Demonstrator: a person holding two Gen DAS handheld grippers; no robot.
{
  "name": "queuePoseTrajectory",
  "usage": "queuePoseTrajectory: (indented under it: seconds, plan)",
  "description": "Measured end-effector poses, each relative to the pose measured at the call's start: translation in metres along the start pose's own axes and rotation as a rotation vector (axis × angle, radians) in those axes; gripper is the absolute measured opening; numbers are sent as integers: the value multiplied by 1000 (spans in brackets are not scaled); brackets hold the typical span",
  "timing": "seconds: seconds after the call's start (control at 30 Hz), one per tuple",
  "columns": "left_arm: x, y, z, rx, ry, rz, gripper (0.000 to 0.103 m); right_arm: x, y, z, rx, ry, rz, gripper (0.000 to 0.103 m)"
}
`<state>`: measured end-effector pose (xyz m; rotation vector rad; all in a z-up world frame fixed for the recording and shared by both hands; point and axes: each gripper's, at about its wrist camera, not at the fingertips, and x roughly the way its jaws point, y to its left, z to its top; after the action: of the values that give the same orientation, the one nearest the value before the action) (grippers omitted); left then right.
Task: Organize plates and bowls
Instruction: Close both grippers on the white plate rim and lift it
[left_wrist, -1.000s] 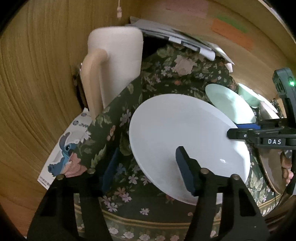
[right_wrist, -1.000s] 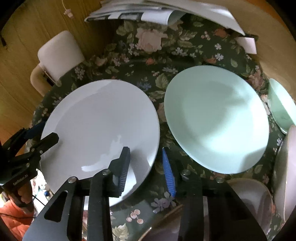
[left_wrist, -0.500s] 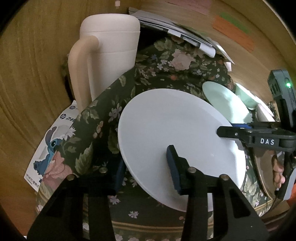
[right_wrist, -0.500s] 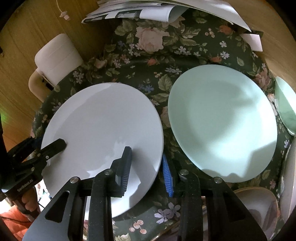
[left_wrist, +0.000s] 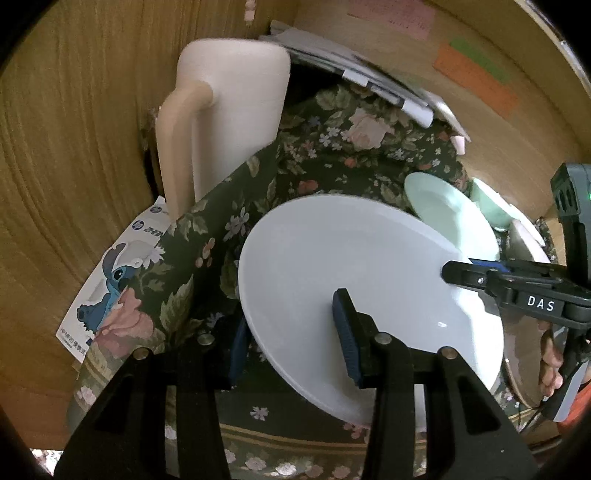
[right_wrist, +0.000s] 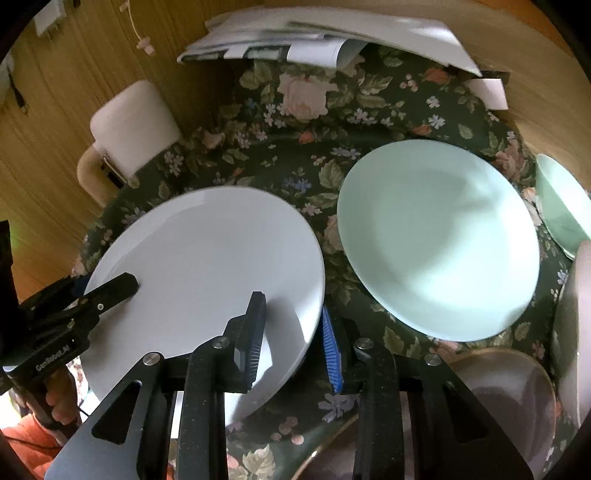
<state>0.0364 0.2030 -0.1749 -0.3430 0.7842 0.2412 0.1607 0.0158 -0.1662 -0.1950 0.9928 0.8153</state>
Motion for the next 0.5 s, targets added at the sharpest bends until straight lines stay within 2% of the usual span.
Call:
queuePoseTrajectory:
  seconds: [0.5]
  plan:
    - [-31,-42,1,59,-70,-50,43,-59,-15,-27,59,-148,-27,27]
